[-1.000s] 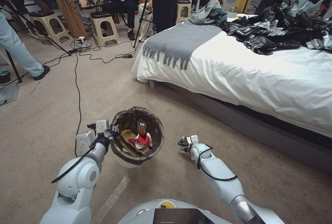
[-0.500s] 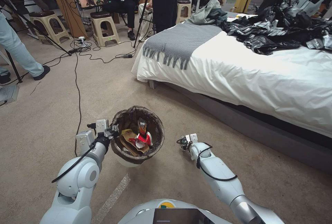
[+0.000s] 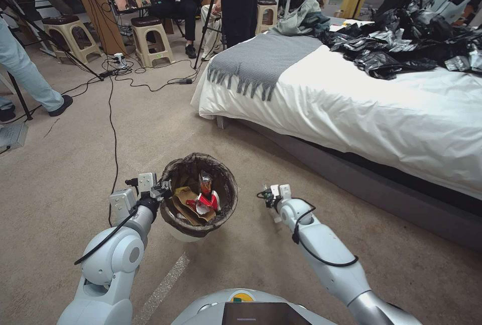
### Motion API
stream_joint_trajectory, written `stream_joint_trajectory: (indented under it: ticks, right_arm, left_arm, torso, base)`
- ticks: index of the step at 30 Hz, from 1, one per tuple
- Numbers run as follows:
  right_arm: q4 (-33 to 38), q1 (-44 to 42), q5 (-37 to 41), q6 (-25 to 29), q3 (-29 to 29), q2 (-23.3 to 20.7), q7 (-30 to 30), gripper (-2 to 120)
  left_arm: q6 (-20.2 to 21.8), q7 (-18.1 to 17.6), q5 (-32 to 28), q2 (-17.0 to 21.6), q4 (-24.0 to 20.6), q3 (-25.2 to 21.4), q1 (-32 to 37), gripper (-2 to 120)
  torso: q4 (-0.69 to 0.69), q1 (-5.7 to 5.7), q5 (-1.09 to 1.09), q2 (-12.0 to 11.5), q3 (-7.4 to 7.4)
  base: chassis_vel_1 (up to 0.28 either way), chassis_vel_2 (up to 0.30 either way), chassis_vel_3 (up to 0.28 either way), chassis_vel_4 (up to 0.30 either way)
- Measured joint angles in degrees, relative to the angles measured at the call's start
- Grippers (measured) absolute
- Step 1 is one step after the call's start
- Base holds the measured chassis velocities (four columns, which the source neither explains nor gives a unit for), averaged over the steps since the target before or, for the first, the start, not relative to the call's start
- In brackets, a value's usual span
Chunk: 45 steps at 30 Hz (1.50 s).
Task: Pick up the trash bin, then pick up the garbage from the floor and place it into the trash bin.
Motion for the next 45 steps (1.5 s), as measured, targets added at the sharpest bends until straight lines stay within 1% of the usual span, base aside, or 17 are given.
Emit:
stream_joint_trajectory:
  ticks: [1, 3, 4, 7, 8, 11, 12, 13, 15, 18, 21, 23, 24, 27, 28, 31, 45]
  right_arm:
    - [0.0, 0.0, 0.0, 0.0, 0.0, 0.0, 0.0, 29]
    - [6.0, -0.9, 2.2, -1.3, 0.6, -1.9, 1.2, 29]
    - [6.0, -0.9, 2.2, -1.3, 0.6, -1.9, 1.2, 29]
    - [23.3, -2.3, 10.1, -4.7, 3.4, -8.7, 5.9, 29]
    - [23.3, -2.3, 10.1, -4.7, 3.4, -8.7, 5.9, 29]
    - [39.7, 0.7, 25.7, -5.8, 3.0, -17.9, 11.0, 29]
    - [39.7, 0.7, 25.7, -5.8, 3.0, -17.9, 11.0, 29]
    - [44.3, 3.7, 30.8, -5.8, 1.7, -20.5, 11.5, 29]
    - [46.7, 6.4, 33.7, -5.9, 0.5, -22.0, 11.0, 29]
    - [51.6, 18.6, 39.9, -5.8, -6.3, -24.9, 4.1, 29]
    - [52.1, 21.0, 41.3, -5.8, -8.4, -24.9, 3.7, 29]
    - [52.8, 30.3, 45.4, -5.8, -16.9, -23.3, 3.5, 29]
    - [52.8, 30.3, 45.4, -5.8, -16.9, -23.3, 3.5, 29]
    - [52.0, 37.4, 47.0, -5.8, -25.9, -20.8, 4.5, 29]
    - [52.0, 37.4, 47.0, -5.8, -25.9, -20.8, 4.5, 29]
    - [49.8, 38.3, 45.9, -5.8, -31.5, -19.3, 5.5, 29]
    - [39.9, 30.7, 39.3, -5.7, -34.9, -16.5, 4.9, 29]
  left_arm:
    - [0.0, 0.0, 0.0, 0.0, 0.0, 0.0, 0.0, 5]
    - [0.0, 0.0, 0.0, 0.1, 0.0, 0.0, 0.0, 5]
    - [0.0, 0.0, 0.0, 0.1, 0.0, 0.0, 0.0, 5]
    - [0.0, 0.0, 0.1, 0.1, 0.2, 0.5, -0.1, 5]
    - [0.0, 0.0, 0.1, 0.1, 0.2, 0.5, -0.1, 5]
    - [0.0, 0.1, 0.2, 0.2, 0.5, 1.3, 0.3, 5]
    - [0.0, 0.1, 0.2, 0.2, 0.5, 1.3, 0.3, 5]
    - [0.0, 0.2, 0.4, 0.2, 0.7, 1.6, 0.4, 5]
    - [0.0, 0.3, 0.6, 0.1, 0.9, 1.8, 0.6, 5]
    - [0.0, 1.5, 2.9, -0.2, 1.6, 2.2, 0.7, 5]
    - [0.0, 1.6, 3.1, -0.3, 1.8, 2.2, 0.7, 5]
    - [0.0, 1.8, 3.2, -0.8, 2.1, 2.1, 0.3, 5]
    - [0.0, 1.8, 3.2, -0.8, 2.1, 2.1, 0.3, 5]
    - [0.0, 2.0, 3.2, -1.1, 2.3, 1.7, 0.0, 5]
    - [0.0, 2.0, 3.2, -1.1, 2.3, 1.7, 0.0, 5]
    - [0.0, 2.0, 3.0, -1.3, 2.3, 1.1, -0.1, 5]
    - [0.0, 2.2, 2.3, -1.4, 2.5, 0.6, -1.2, 5]
  torso:
    - [0.00, 0.00, 0.00, 0.0, 0.00]
    - [0.00, 0.00, 0.00, 0.0, 0.00]
    - [0.00, 0.00, 0.00, 0.0, 0.00]
    - [-0.02, 0.00, 0.00, 0.0, -0.01]
    - [-0.02, 0.00, 0.00, 0.0, -0.01]
    - [-0.03, 0.00, -0.01, 0.0, -0.01]
    - [-0.03, 0.00, -0.01, 0.0, -0.01]
    - [-0.02, 0.00, 0.00, 0.0, -0.01]
    - [-0.02, 0.00, 0.00, 0.0, -0.01]
    - [-0.02, 0.00, -0.01, 0.0, -0.01]
    - [-0.01, 0.00, -0.01, 0.0, -0.01]
    - [0.00, 0.00, -0.02, 0.0, 0.00]
    - [0.00, 0.00, -0.02, 0.0, 0.00]
    - [0.01, 0.00, -0.04, 0.0, 0.00]
    - [0.01, 0.00, -0.04, 0.0, 0.00]
    - [0.01, 0.00, -0.03, 0.0, 0.00]
    - [-0.02, 0.00, -0.02, 0.0, 0.00]
  base:
    - [0.000, 0.000, 0.000, 0.000]
    - [0.000, 0.000, 0.000, 0.000]
    - [0.000, 0.000, 0.000, 0.000]
    - [0.000, 0.000, 0.000, 0.000]
    - [0.000, 0.000, 0.000, 0.000]
    - [0.000, 0.000, 0.000, 0.000]
    - [0.000, 0.000, 0.000, 0.000]
    - [0.000, 0.000, 0.000, 0.000]
    - [0.000, 0.000, 0.000, 0.000]
    - [0.000, 0.000, 0.000, 0.000]
    - [0.000, 0.000, 0.000, 0.000]
    - [0.000, 0.000, 0.000, 0.000]
    - [0.000, 0.000, 0.000, 0.000]
    - [0.000, 0.000, 0.000, 0.000]
    - [0.000, 0.000, 0.000, 0.000]
    - [0.000, 0.000, 0.000, 0.000]
    - [0.000, 0.000, 0.000, 0.000]
